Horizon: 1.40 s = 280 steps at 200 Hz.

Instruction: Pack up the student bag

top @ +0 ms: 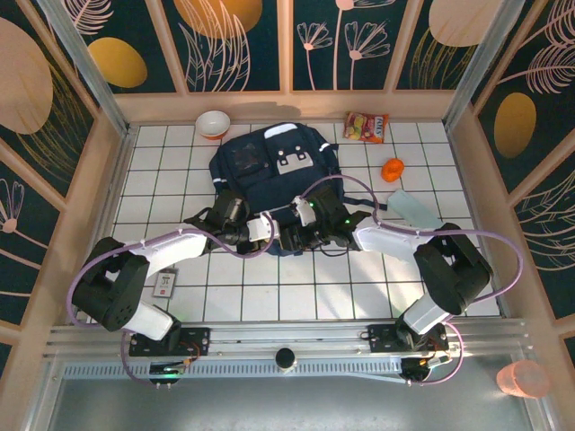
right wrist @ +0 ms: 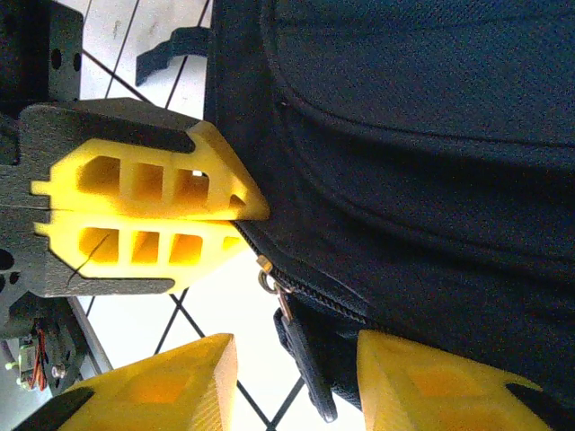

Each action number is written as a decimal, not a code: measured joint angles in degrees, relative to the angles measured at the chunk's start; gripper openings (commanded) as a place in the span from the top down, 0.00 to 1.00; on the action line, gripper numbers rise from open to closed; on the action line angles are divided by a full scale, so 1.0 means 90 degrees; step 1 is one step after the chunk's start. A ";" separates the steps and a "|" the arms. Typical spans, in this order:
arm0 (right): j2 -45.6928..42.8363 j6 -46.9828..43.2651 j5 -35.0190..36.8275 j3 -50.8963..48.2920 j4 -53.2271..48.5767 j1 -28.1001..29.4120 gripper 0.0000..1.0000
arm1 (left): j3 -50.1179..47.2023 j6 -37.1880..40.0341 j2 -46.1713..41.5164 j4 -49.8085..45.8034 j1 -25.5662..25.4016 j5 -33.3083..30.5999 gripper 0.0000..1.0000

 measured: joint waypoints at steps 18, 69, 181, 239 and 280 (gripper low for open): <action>0.0000 0.0017 0.0080 0.0000 -0.0002 0.0000 0.62 | 0.0000 -0.0056 -0.0032 0.0019 0.0005 0.0092 0.99; 0.0000 0.0119 0.0393 0.0000 -0.0002 0.0007 0.69 | 0.0000 -0.0219 -0.0070 0.0083 0.0005 0.0306 1.00; -0.0464 0.0447 0.1188 -0.0022 -0.0483 -0.0248 1.00 | -0.0034 -0.0325 -0.0255 0.0216 0.0017 -0.0214 1.00; -0.0947 0.0328 0.1081 -0.0362 -0.0848 -0.0867 1.00 | -0.0262 -0.0306 -0.0636 0.0160 0.0117 -0.0894 0.84; -0.0857 0.0330 0.0993 -0.0289 -0.0835 -0.0328 1.00 | 0.0068 -0.0636 -0.0704 -0.0362 0.0143 -0.0345 0.52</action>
